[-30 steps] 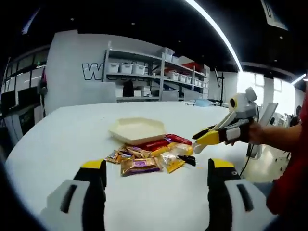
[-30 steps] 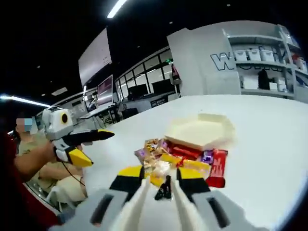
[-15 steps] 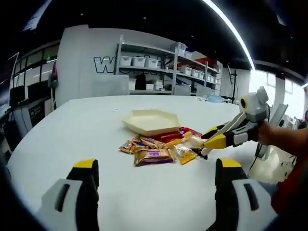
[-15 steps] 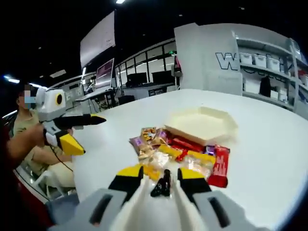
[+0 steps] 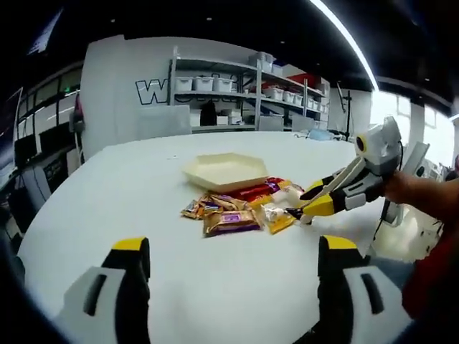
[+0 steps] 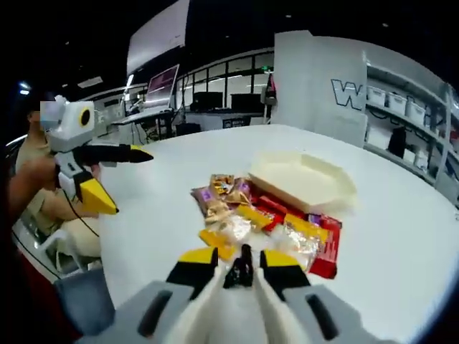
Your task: Place the target food into the container with the food tongs after gripping and lifting it, then release it inside without dropping or visibly crushing the food.
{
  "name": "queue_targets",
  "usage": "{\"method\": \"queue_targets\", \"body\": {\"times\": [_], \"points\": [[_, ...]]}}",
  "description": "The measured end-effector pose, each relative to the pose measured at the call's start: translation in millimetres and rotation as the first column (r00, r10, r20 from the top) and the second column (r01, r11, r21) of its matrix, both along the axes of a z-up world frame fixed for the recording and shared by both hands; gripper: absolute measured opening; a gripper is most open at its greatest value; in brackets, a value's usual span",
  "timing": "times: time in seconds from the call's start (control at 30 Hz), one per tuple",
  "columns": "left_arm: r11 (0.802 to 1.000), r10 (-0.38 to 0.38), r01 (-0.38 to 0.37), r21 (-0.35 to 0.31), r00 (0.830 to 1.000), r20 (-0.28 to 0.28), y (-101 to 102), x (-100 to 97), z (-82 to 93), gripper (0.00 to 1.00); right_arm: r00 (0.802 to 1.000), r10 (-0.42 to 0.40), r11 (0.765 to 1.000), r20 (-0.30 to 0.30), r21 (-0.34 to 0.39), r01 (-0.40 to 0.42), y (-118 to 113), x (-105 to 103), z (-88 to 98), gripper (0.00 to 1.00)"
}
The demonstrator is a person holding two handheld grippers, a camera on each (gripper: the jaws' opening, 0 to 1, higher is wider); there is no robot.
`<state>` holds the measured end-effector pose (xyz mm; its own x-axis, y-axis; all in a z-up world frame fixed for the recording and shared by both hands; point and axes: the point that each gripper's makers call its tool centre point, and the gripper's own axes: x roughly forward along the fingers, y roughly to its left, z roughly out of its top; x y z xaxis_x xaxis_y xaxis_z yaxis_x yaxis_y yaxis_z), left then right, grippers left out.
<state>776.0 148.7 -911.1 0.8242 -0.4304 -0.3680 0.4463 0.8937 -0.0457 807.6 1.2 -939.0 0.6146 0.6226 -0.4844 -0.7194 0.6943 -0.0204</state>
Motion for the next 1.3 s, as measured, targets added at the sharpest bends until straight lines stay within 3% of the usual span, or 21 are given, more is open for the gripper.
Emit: {"method": "queue_targets", "body": {"times": [0.1, 0.23, 0.47, 0.57, 0.7, 0.9, 1.0, 1.3], "points": [[1.0, -0.005, 0.005, 0.01, 1.0, -0.007, 0, -1.9, -2.2, 0.95, 0.998, -0.019, 0.998, -0.055, 0.053, 0.022, -1, -5, 0.3, 0.16], [1.0, -0.02, 0.02, -0.003, 1.0, -0.022, -2, -5.2, -3.0, 0.97, 0.999, -0.014, 0.998, -0.047, 0.06, 0.016, -4, -12, 5.4, 0.16], [1.0, -0.026, 0.027, 0.015, 0.999, -0.02, -2, -5.8, -1.8, 0.94, 0.998, -0.031, 0.989, -0.055, 0.14, 0.038, -13, -15, 29.7, 0.16], [0.999, -0.033, 0.033, 0.021, 0.999, -0.018, -4, -5.8, -1.2, 0.94, 0.995, -0.048, 0.967, -0.085, 0.244, 0.068, -16, -12, 45.9, 0.16], [0.999, -0.053, 0.053, 0.014, 0.999, -0.006, -11, -5.9, 3.7, 0.95, 0.991, -0.051, 0.949, -0.122, 0.304, 0.087, -20, -10, 55.6, 0.16], [0.998, -0.055, 0.055, 0.025, 0.998, 0.004, -12, -4.3, 6.6, 0.94, 0.99, -0.063, 0.967, -0.125, 0.239, 0.092, -21, -8, 37.9, 0.16], [0.998, -0.055, 0.055, 0.019, 0.998, 0.01, -13, -4.7, 8.2, 0.93, 0.995, -0.043, 0.989, -0.095, 0.14, 0.056, -21, -15, 20.8, 0.17], [0.998, -0.058, 0.057, 0.037, 0.998, 0.025, -12, -1.5, 10.7, 0.91, 0.999, -0.008, 0.997, -0.039, 0.07, 0.01, -16, -17, 14.1, 0.22]]}}
